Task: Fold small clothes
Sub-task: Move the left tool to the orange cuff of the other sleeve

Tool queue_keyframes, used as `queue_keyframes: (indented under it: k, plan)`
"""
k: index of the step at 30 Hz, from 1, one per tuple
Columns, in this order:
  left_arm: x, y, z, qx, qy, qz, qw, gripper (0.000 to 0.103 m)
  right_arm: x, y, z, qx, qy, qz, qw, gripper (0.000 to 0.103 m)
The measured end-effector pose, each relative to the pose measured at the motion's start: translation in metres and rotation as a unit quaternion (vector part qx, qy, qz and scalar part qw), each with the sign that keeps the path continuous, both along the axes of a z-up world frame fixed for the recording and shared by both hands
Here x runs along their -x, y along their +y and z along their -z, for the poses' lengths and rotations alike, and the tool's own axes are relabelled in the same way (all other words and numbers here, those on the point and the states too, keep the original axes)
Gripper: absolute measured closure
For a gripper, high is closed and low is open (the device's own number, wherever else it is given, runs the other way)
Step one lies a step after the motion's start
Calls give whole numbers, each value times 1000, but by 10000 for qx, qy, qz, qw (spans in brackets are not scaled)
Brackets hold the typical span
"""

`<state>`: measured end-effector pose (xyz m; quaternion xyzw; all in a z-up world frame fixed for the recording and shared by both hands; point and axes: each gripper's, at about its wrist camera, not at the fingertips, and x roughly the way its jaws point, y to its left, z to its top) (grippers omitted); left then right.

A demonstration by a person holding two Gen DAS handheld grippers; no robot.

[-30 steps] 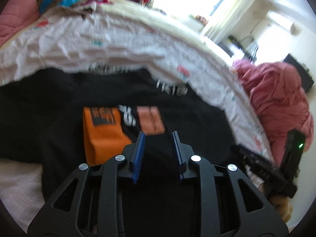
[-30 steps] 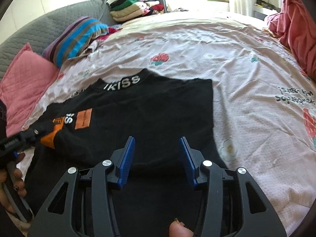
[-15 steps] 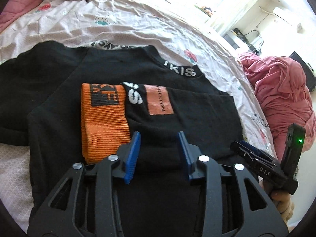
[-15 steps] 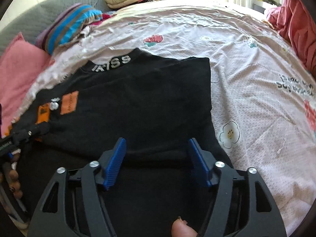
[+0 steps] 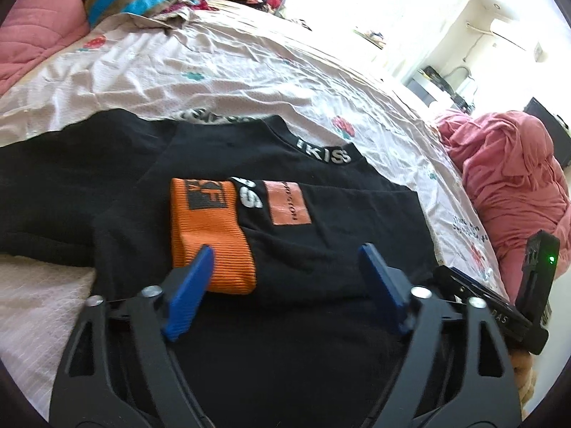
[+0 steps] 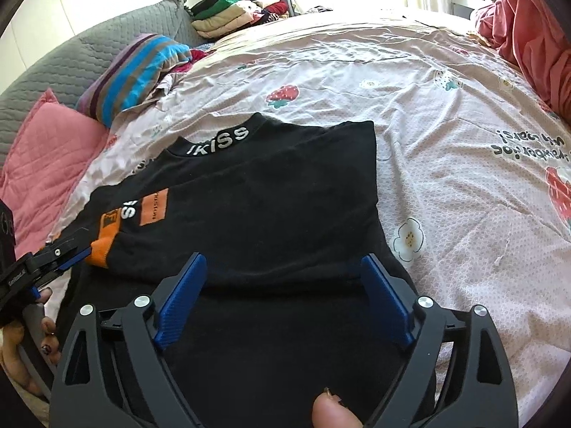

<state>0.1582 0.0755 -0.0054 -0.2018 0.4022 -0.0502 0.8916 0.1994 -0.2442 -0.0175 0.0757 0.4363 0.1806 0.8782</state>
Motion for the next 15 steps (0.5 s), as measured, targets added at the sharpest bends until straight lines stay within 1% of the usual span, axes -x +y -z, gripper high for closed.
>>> queue_keyframes:
  k: [1, 3, 8, 15]
  plan:
    - [2, 1, -2, -36, -18, -70, 10000, 16, 0, 0, -1, -36, 8, -5, 10000, 9]
    - [5, 6, -4, -76, -21, -209, 9998, 9, 1, 1, -3, -84, 0, -12, 10000, 8]
    - [12, 16, -7, -164, -19, -396, 9991, 9, 4, 4, -10, -118, -93, -7, 9999, 6]
    - [23, 28, -13, -352, -77, -620, 9974, 9, 12, 17, -20, 42, -368, -61, 9993, 5]
